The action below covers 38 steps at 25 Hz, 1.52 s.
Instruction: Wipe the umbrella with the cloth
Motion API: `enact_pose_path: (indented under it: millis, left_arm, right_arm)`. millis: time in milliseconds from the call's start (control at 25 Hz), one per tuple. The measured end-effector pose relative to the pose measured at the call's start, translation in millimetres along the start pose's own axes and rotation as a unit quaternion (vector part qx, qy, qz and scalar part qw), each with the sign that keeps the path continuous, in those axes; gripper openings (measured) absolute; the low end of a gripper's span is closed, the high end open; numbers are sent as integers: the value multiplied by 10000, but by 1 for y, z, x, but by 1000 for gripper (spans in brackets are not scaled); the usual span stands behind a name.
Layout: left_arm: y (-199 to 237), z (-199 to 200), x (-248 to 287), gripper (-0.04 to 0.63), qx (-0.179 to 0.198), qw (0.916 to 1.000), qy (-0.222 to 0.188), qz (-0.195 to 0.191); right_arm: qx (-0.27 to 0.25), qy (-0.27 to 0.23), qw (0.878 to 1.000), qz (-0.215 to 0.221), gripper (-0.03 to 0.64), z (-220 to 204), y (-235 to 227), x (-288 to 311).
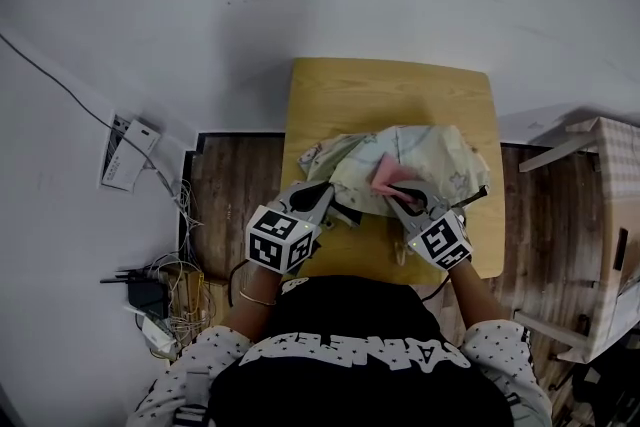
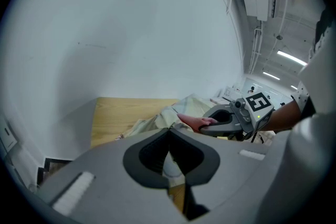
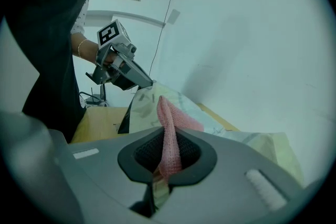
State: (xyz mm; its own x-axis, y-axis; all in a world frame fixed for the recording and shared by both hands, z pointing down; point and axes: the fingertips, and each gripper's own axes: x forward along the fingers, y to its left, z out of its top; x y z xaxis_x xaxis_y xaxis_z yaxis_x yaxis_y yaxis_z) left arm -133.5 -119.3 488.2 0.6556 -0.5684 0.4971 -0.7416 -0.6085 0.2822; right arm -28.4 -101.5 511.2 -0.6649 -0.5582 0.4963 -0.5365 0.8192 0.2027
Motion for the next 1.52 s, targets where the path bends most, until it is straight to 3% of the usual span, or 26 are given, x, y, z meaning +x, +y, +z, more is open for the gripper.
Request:
enact_pose_path:
  millis: [720,1320,1520]
  left_arm:
    - [4,1,8,3,-31,10000,15,-4]
    - [-1,-4,8,5,-43,10000,18,5]
    - [-1,-3,9,4,-60,10000,-4,31]
  right_arm:
    - [76,248,9974,677,34,-20,50,-15]
    - [-221,303,9900,1357,34,-22,78,-27]
    - [-202,-83,9942,1053,34,0,52,-38]
